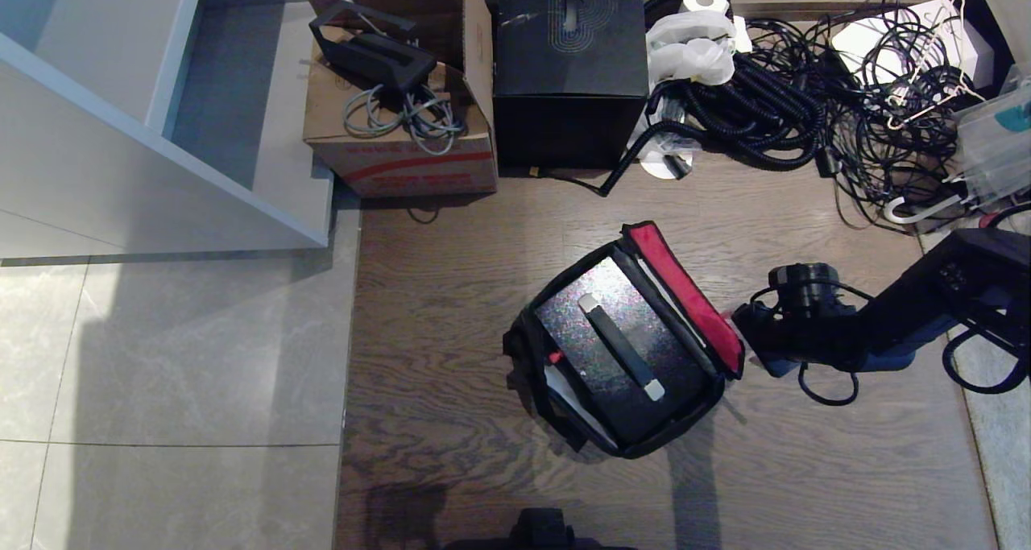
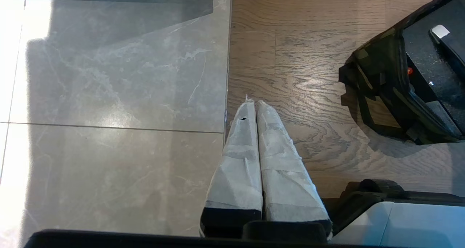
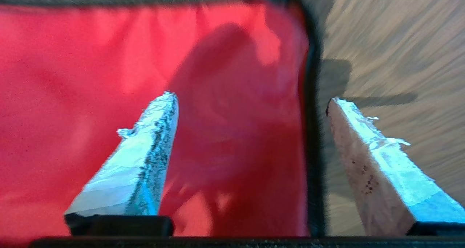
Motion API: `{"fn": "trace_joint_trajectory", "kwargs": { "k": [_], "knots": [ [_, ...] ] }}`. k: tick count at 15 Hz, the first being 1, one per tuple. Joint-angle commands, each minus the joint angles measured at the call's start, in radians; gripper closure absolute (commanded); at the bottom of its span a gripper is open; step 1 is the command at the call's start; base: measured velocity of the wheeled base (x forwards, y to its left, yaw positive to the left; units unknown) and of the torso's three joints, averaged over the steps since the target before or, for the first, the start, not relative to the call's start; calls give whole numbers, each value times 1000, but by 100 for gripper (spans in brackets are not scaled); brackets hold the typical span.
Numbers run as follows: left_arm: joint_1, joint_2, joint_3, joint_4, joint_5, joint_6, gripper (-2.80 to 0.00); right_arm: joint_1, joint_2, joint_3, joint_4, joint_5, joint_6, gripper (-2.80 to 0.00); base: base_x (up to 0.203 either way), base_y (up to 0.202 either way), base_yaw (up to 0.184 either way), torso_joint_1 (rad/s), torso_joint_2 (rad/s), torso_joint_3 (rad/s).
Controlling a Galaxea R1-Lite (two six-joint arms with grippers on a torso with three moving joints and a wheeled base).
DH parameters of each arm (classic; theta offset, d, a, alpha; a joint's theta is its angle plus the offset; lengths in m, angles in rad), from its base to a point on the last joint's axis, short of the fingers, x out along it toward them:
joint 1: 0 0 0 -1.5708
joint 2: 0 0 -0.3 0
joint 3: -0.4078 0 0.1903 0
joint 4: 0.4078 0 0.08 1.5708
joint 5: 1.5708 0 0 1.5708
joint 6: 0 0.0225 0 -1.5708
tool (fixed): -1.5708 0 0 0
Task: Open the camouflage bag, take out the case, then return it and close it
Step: Close the top of the storage box
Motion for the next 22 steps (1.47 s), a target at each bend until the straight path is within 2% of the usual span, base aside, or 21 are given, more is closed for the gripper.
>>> {"fn": "trace_joint_trajectory", "kwargs": {
  "k": [1,5,11,14,21,22],
  "knots": [
    [0,0,0,-2,0,0,0,13,58,-24,5,-1,39,-280,0,0,0,0,0,0],
    [0,0,-1,0,0,0,0,8,75,-71,126,-4,50,-280,0,0,0,0,0,0],
    [0,-2,0,0,0,0,0,8,104,-134,134,-7,72,-280,0,0,0,0,0,0],
    [0,-2,-1,0,0,0,0,9,129,-191,137,-8,115,-280,0,0,0,0,0,0],
    [0,-2,0,-1,0,0,0,6,161,-274,176,-19,131,-280,0,0,0,0,0,0],
    [0,-2,0,0,0,0,0,5,165,-282,186,-20,133,0,0,0,0,0,0,0]
  ]
}}
